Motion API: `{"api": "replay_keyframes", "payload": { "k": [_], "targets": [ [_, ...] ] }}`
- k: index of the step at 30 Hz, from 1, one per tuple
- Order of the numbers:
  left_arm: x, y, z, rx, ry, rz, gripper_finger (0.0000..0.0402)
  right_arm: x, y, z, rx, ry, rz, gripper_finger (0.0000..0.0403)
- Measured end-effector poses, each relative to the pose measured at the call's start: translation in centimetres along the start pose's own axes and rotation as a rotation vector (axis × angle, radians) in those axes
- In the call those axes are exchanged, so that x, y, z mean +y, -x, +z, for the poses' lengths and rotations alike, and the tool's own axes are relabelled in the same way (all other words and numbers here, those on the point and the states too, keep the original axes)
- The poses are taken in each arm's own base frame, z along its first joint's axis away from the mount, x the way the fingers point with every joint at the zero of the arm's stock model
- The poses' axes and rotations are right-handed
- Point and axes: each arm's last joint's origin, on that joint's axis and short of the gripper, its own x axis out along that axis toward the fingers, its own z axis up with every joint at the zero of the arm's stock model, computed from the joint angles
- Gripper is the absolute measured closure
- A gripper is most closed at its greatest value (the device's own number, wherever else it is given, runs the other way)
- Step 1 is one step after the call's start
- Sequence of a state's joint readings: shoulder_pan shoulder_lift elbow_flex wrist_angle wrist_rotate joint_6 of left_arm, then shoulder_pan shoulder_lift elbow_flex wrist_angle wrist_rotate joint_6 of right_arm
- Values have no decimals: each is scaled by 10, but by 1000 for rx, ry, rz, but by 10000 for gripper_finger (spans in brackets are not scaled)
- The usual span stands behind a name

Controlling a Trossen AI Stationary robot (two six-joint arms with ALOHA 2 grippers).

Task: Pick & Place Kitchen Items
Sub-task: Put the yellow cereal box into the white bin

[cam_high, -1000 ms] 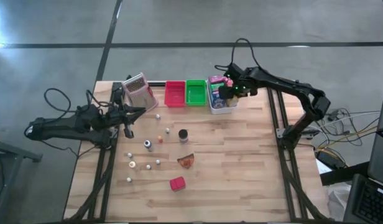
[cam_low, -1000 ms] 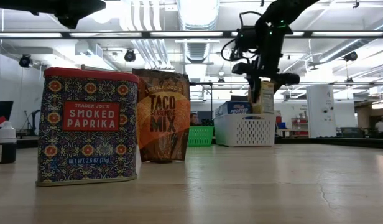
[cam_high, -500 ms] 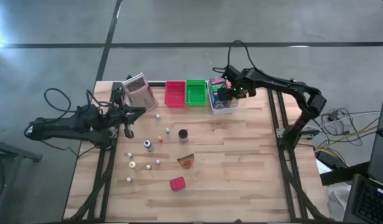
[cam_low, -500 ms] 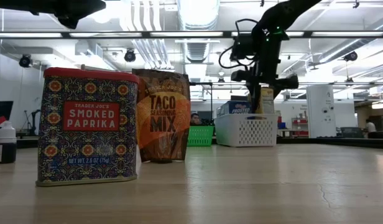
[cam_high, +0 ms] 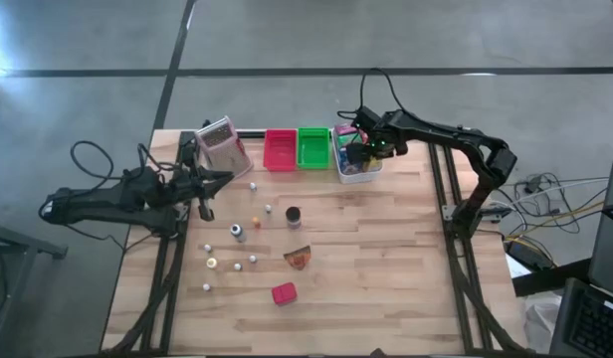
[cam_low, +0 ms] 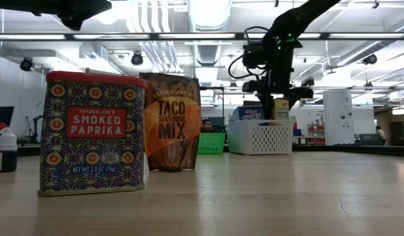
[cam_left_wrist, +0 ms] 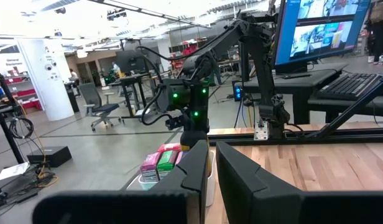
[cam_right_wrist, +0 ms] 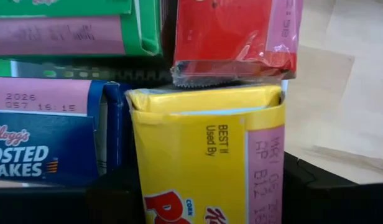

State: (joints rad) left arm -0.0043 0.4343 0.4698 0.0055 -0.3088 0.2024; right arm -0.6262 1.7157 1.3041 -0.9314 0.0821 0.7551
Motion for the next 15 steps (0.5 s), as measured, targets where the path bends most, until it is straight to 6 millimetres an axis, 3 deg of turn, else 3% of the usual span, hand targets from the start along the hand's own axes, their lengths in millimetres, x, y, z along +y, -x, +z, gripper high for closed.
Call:
{"api": "replay_keyframes", "payload": {
  "k": [15],
  "targets": [
    [0,0,0,0,0,0,362,-2,-9,-4,-10,1,5,237]
  ]
}}
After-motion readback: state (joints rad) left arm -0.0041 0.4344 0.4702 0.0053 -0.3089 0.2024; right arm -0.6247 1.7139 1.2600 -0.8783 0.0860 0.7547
